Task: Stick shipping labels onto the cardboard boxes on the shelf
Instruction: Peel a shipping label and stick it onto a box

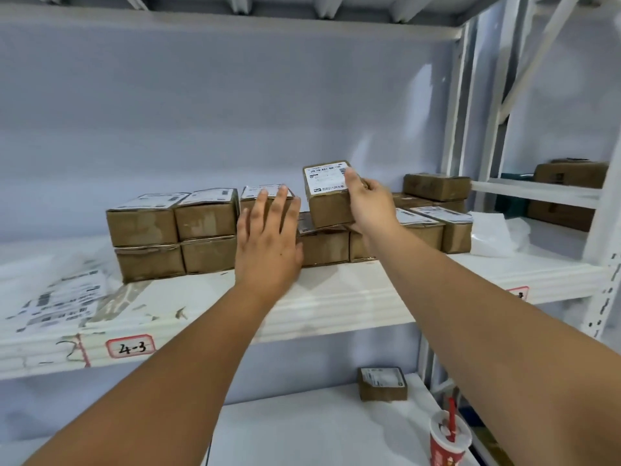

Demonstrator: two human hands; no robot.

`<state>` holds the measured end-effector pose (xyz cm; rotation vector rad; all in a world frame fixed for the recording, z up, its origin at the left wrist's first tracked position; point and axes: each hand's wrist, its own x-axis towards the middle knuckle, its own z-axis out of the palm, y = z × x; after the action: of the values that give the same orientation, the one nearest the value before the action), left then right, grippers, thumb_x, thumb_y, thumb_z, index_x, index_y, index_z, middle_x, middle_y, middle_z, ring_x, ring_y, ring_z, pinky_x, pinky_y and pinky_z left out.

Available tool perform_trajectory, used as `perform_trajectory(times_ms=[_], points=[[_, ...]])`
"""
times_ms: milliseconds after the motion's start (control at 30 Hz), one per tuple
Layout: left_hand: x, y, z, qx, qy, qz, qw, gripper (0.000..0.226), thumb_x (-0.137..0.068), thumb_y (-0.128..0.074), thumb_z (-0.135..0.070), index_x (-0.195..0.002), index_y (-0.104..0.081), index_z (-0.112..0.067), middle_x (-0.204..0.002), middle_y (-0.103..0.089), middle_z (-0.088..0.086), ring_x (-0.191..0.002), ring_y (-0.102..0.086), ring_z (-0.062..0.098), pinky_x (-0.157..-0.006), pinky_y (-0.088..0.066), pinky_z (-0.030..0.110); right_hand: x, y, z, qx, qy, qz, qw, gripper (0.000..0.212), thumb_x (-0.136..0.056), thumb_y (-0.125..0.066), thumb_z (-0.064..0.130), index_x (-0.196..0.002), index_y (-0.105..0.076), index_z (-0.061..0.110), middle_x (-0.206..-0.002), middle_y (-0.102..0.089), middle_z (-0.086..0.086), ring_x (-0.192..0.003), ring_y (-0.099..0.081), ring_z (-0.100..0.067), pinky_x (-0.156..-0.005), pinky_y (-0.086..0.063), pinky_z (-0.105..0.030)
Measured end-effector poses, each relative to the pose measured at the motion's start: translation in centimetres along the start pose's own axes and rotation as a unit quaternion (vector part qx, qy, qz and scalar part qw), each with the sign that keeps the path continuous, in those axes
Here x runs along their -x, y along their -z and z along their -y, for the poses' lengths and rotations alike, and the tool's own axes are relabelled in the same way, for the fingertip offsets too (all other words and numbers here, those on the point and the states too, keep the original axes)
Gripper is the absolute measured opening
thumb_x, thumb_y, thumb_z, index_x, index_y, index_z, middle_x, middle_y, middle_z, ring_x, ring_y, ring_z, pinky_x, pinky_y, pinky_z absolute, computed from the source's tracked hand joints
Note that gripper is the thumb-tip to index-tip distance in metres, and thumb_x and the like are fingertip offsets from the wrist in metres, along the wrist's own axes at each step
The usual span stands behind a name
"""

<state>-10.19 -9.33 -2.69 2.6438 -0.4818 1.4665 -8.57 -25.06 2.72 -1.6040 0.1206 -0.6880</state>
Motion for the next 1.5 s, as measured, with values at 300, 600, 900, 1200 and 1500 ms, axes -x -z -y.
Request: perform_trajectory(times_ms=[300,600,900,1200,1500], points=[[0.0,-0.8,0.2,0.03,0.022,-0.001,0.999,0.073,-0.071,-0.074,-0.03,-0.135,-0.046,-0.008,-0.141,-0.044,0.014,-0.134,-0.035,0.035,-0.105,-0.032,0.052,1.1,0.2,1.1,0.138,0.02,0.042,0.989,0.042,-0.089,-0.058,0.042,-0.124,-0.06,0.017,-0.121,-0.06,0.001,-0.117,-0.053,-0.021,-0.095,-0.04,-0.026],[0.1,-0.2,0.1,0.058,-0.051,0.024,0.997,0.07,-0.075,-0.067,-0.025,-0.14,-0.041,-0.025,-0.153,-0.027,0.006,-0.14,-0.022,0.036,-0.105,-0.032,0.049,1.6,-0.4,0.8,0.169,0.065,0.068,0.981,0.035,-0.092,-0.054,0.038,-0.123,-0.061,0.024,-0.126,-0.06,0.003,-0.118,-0.052,-0.017,-0.089,-0.037,-0.023],[0.1,-0.4,0.2,0.086,-0.056,0.016,0.995,0.045,-0.071,-0.069,-0.018,-0.116,-0.064,-0.019,-0.145,-0.04,0.014,-0.132,-0.036,0.038,-0.098,-0.038,0.053,2.6,1.2,-0.5,0.278,0.143,0.079,0.947,0.052,-0.09,-0.055,0.023,-0.14,-0.039,0.027,-0.122,-0.057,-0.01,-0.102,-0.052,-0.021,-0.088,-0.043,-0.03],[0.2,-0.2,0.0,0.109,-0.079,0.004,0.991,0.033,-0.073,-0.067,-0.02,-0.106,-0.068,-0.025,-0.143,-0.04,0.014,-0.128,-0.028,0.033,-0.1,-0.037,0.052,2.9,4.3,-3.8,0.412,0.203,0.019,0.888,0.043,-0.085,-0.054,0.027,-0.128,-0.049,0.029,-0.13,-0.052,0.0,-0.132,-0.03,-0.02,-0.112,-0.019,-0.04],[0.4,-0.2,0.1,0.125,-0.06,0.051,0.989,0.017,-0.081,-0.063,-0.029,-0.093,-0.075,-0.029,-0.152,-0.027,0.005,-0.135,-0.017,0.028,-0.109,-0.021,0.048,2.5,4.7,-4.6,0.446,0.205,0.084,0.867,0.045,-0.084,-0.055,0.018,-0.129,-0.051,0.026,-0.133,-0.051,-0.003,-0.131,-0.033,-0.023,-0.113,-0.018,-0.034]])
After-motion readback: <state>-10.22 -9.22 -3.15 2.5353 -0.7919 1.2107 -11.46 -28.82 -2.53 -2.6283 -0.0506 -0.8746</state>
